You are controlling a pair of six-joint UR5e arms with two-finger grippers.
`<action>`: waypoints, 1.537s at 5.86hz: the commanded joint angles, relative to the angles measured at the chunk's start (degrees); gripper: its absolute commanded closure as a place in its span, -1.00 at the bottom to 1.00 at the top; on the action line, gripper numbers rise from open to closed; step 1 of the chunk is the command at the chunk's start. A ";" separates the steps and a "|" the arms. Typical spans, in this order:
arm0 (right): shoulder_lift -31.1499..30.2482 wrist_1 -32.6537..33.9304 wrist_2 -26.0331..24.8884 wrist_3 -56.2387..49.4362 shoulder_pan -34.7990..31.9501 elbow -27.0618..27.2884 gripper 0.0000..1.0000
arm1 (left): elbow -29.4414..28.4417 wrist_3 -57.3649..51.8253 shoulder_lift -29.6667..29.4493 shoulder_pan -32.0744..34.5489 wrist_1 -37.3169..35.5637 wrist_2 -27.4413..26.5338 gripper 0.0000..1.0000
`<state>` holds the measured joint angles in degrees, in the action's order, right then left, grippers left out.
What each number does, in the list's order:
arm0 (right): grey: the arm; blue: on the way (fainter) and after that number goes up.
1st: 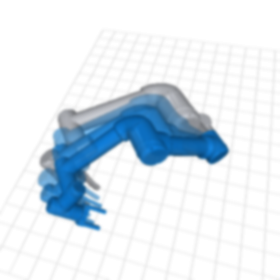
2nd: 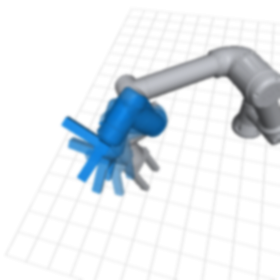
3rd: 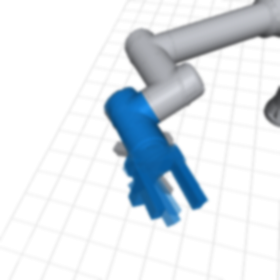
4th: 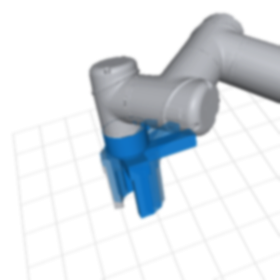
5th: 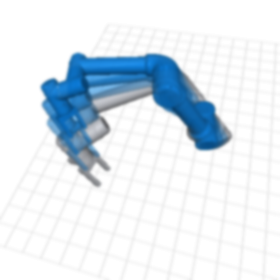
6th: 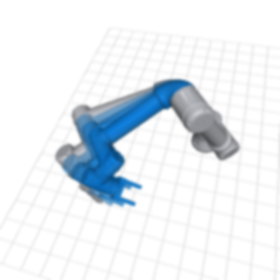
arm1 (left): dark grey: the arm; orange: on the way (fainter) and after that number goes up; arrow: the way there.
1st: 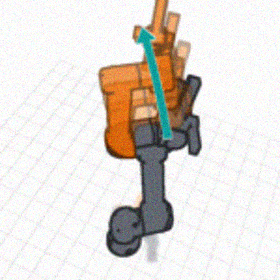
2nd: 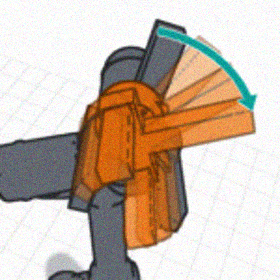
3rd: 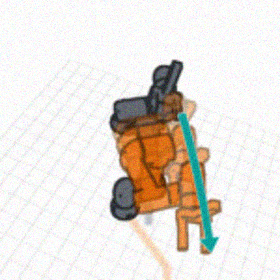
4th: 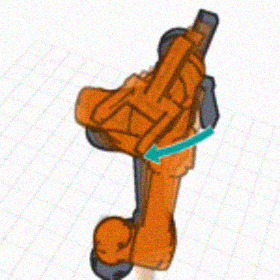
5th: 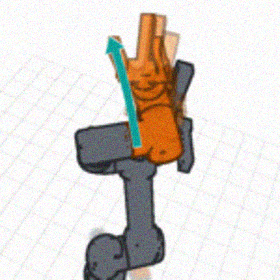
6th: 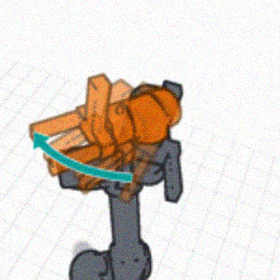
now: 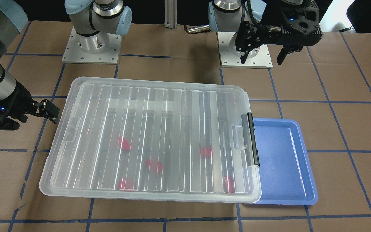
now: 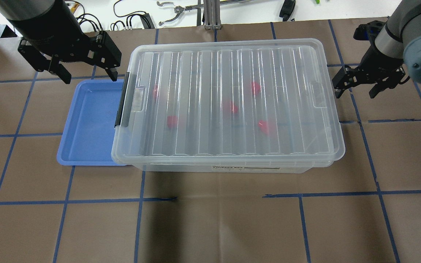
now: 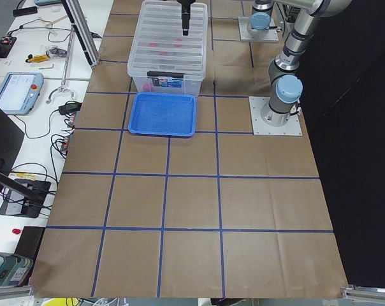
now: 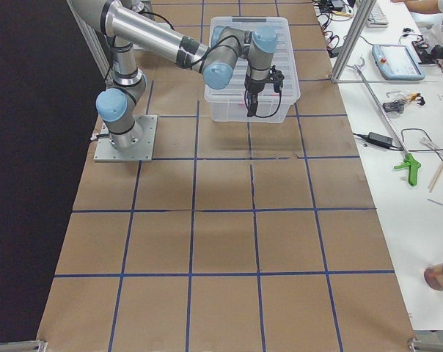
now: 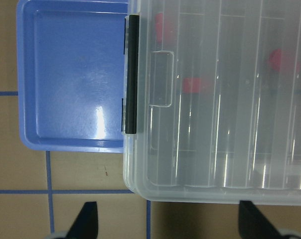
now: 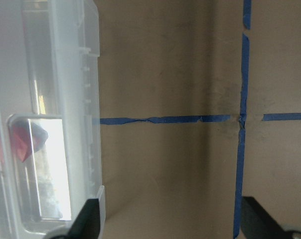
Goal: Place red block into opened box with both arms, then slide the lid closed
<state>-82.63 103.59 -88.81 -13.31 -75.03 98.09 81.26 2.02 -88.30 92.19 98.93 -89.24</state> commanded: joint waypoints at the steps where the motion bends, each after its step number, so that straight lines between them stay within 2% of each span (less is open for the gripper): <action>1: -3.74 -3.72 -0.57 1.00 -2.64 -3.58 -1.00 | -0.40 0.43 0.84 0.71 -0.76 1.09 -0.98; 4: -4.82 -16.72 -0.66 17.99 -14.75 -14.56 -1.00 | 0.57 -0.17 -1.61 1.06 -3.83 0.91 -0.98; 5: -4.73 -17.10 -0.75 20.06 -17.23 -15.02 -1.00 | 1.00 -0.17 -1.01 1.15 -3.66 1.35 -0.98; 7: -4.73 -17.45 -0.40 22.10 -18.04 -14.94 -1.00 | 1.37 -0.09 -0.90 0.80 -0.26 0.48 -0.98; 9: -4.47 -17.45 -0.22 22.10 -18.04 -14.85 -1.00 | -0.12 0.17 -1.70 -0.25 -0.14 1.35 -0.98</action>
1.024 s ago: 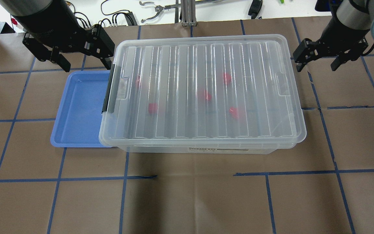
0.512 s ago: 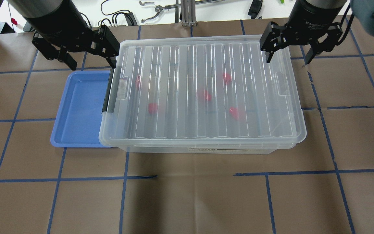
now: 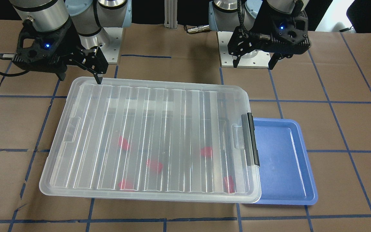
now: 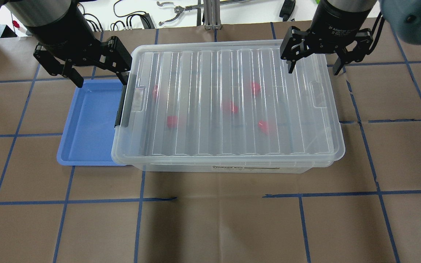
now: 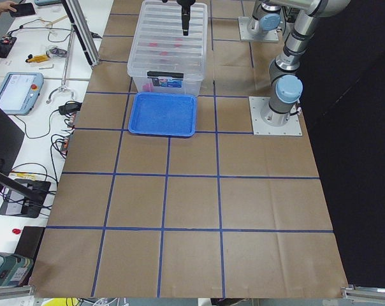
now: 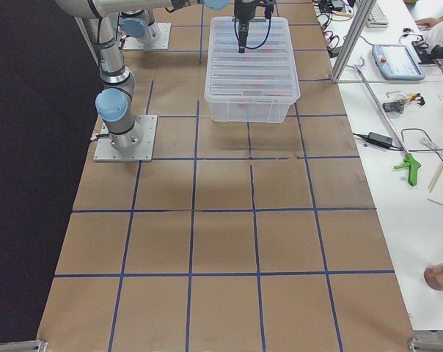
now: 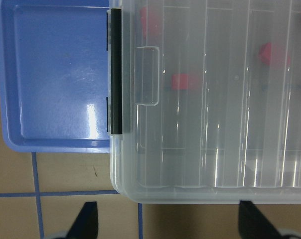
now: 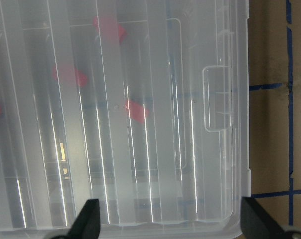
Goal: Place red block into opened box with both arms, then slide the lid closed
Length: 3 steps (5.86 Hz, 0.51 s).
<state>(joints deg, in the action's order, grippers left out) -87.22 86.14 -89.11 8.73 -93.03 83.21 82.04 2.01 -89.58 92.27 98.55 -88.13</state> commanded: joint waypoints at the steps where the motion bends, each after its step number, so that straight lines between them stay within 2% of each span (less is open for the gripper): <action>1: 0.12 0.08 0.17 0.05 -0.04 0.11 -1.00 | -1.00 -0.07 -1.21 -0.42 -0.11 0.16 -0.98; 3: -0.23 -0.10 -0.01 0.05 -0.04 0.28 -1.00 | -2.66 0.45 -3.84 0.19 -3.44 0.33 -0.98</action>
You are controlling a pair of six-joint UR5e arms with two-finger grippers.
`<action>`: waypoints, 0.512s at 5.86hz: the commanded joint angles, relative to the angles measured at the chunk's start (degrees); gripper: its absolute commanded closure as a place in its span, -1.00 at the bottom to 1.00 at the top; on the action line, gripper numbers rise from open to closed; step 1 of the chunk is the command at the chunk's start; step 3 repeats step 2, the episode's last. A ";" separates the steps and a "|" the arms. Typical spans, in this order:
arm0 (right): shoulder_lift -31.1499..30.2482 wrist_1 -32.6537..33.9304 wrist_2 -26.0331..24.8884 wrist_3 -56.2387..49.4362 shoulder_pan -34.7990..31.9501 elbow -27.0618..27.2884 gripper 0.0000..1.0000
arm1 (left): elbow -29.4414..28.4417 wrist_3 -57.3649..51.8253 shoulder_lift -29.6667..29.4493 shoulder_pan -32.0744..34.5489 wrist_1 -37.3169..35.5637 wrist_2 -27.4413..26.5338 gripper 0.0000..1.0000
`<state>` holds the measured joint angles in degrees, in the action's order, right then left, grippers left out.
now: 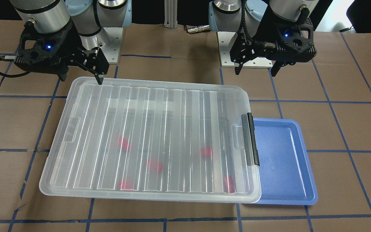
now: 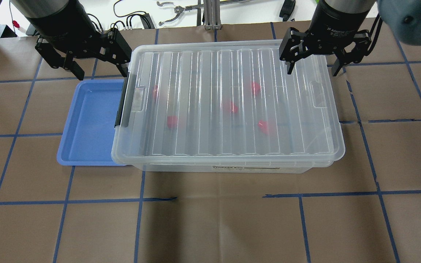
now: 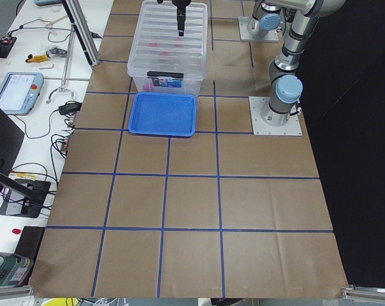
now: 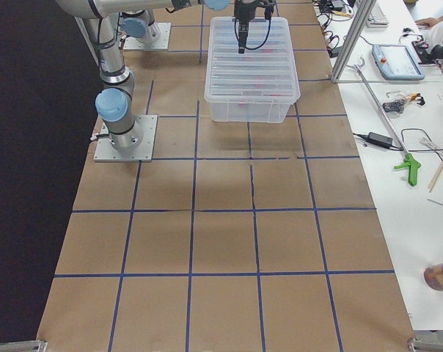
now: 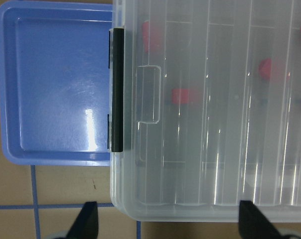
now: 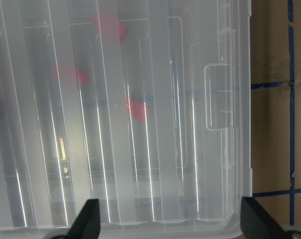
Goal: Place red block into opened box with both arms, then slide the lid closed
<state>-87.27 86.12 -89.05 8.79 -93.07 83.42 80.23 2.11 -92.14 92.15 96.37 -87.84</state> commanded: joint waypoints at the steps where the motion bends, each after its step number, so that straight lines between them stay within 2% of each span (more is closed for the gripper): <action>1: -0.10 0.01 0.10 -0.09 0.00 0.08 -1.00 | -1.56 0.35 -1.11 0.40 -0.84 -0.22 -0.98; 3: 0.08 -0.07 -0.16 -0.18 0.00 0.17 -1.00 | -1.57 0.35 -1.11 0.40 -0.83 -0.74 -0.98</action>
